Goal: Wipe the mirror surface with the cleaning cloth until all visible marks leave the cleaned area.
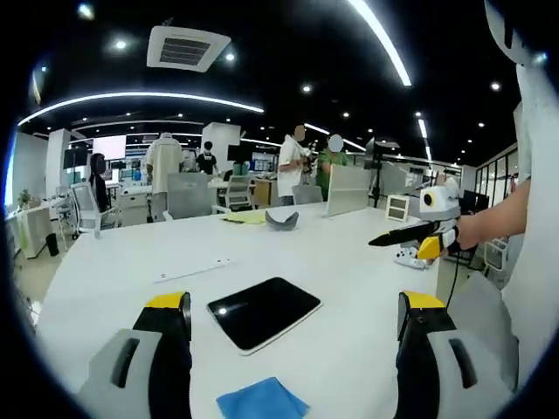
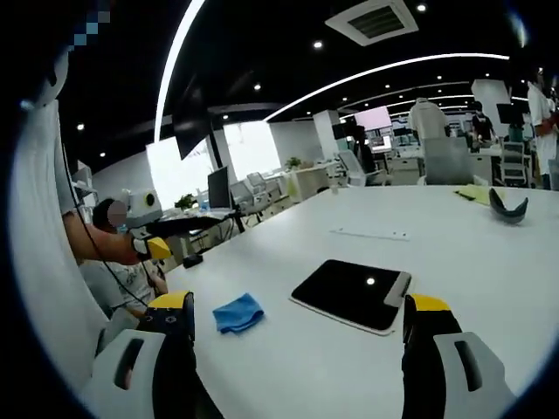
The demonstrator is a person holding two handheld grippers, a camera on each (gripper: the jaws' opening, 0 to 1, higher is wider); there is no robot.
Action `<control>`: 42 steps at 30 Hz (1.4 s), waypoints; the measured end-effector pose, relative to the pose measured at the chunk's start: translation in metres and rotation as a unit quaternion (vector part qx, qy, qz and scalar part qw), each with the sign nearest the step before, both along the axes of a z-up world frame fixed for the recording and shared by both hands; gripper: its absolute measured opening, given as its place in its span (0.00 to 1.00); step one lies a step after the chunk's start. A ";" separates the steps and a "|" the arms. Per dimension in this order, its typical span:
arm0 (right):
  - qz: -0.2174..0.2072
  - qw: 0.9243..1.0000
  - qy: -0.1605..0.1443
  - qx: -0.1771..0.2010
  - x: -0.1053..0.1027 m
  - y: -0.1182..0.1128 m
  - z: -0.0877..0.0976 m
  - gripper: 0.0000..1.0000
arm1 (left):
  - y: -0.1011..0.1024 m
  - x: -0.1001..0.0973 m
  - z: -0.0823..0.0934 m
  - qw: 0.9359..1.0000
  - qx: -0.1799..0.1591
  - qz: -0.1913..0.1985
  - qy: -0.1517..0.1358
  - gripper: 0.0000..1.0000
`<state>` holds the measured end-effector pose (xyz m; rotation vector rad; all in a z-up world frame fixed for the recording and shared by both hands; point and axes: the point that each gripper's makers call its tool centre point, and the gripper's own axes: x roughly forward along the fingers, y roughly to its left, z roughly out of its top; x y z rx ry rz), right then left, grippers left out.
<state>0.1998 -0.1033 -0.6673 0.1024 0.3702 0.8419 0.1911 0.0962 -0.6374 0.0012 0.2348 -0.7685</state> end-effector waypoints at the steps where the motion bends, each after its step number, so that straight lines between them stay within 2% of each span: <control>1: 0.001 1.000 -0.003 0.000 0.001 0.001 0.001 1.00 | 0.000 0.000 0.000 1.000 0.001 0.000 0.000 0.99; 24: 0.004 1.000 -0.015 0.005 0.000 0.006 0.012 1.00 | 0.011 -0.007 0.005 1.000 0.019 0.000 -0.008 0.99; 30: 0.004 1.000 -0.011 0.001 -0.002 0.005 0.008 1.00 | 0.011 -0.009 -0.001 1.000 0.022 -0.001 0.000 0.99; 42: 0.010 1.000 -0.016 0.000 0.002 0.010 0.012 1.00 | 0.013 -0.006 0.000 1.000 0.028 -0.005 -0.002 0.99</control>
